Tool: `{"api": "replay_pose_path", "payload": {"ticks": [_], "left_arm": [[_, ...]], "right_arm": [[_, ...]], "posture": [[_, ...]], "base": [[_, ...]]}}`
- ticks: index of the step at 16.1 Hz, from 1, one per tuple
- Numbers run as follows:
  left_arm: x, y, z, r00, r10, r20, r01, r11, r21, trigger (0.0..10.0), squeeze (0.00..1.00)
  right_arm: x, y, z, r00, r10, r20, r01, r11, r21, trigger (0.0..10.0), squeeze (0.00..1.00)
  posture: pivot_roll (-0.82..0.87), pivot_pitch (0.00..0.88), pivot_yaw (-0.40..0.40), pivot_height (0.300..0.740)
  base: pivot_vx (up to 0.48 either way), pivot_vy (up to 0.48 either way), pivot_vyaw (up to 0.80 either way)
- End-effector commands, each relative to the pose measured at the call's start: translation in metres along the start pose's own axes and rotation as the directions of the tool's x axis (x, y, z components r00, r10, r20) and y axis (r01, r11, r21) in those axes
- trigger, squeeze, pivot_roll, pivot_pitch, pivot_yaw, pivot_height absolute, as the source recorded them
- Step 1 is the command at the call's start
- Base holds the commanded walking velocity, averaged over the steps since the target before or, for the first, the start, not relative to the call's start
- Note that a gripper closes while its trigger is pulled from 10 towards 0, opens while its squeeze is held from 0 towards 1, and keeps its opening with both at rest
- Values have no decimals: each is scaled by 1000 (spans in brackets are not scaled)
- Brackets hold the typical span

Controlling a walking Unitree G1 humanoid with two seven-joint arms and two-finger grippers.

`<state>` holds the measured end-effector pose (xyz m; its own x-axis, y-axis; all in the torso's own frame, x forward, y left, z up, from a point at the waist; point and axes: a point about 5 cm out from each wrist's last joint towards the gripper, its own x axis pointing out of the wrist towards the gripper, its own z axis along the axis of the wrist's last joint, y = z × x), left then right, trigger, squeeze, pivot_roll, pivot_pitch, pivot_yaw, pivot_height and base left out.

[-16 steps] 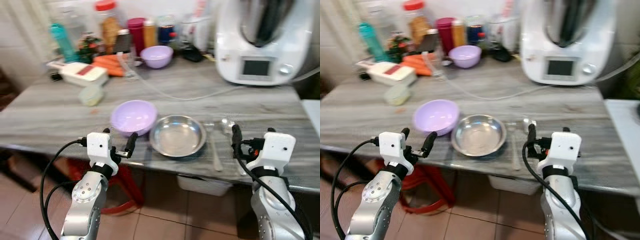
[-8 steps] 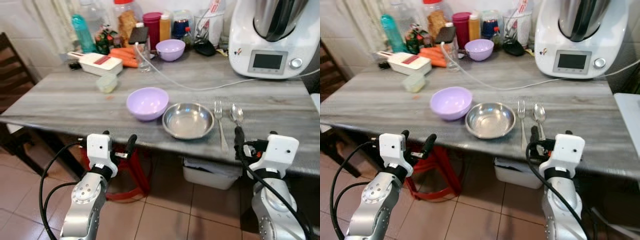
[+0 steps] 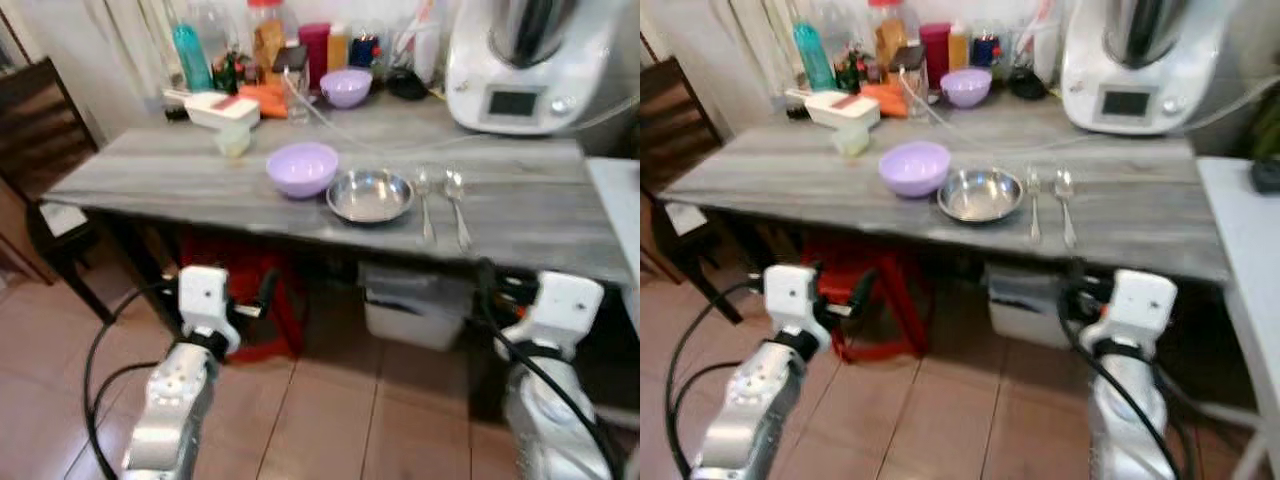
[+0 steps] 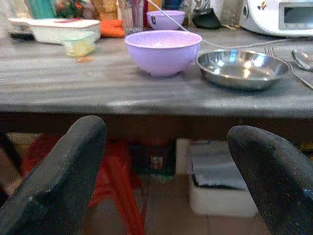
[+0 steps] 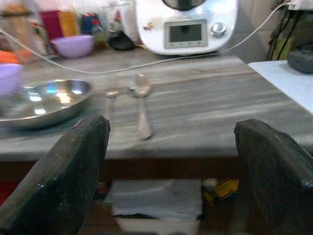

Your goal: Setting the table

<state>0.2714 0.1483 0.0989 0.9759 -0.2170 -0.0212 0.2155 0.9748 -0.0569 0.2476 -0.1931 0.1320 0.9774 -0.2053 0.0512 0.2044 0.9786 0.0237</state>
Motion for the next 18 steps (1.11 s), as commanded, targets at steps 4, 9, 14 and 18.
{"api": "replay_pose_path", "payload": {"ticks": [4,9,14,18], "left_arm": [[-2,1,-2,1000,6,-10,-6,1000,8,10000,0],[-2,0,-3,1000,-3,-8,3,1000,13,10000,0],[2,-5,4,997,-60,50,59,998,22,10000,0],[3,-6,4,995,-79,63,78,997,15,10000,0]], "right_arm": [[1,-1,1,1000,-2,2,2,1000,-7,10000,0],[1,-1,-1,1000,2,-8,-2,1000,0,10000,0],[-1,2,-3,1000,6,-10,-6,1000,-1,10000,0],[0,2,-4,1000,8,-14,-8,1000,3,10000,0]], "posture": [[-99,0,118,740],[-98,0,116,740],[-101,0,121,740],[-100,0,122,740]], "base": [[-399,0,0],[-404,0,0],[0,0,0],[0,0,0]]}}
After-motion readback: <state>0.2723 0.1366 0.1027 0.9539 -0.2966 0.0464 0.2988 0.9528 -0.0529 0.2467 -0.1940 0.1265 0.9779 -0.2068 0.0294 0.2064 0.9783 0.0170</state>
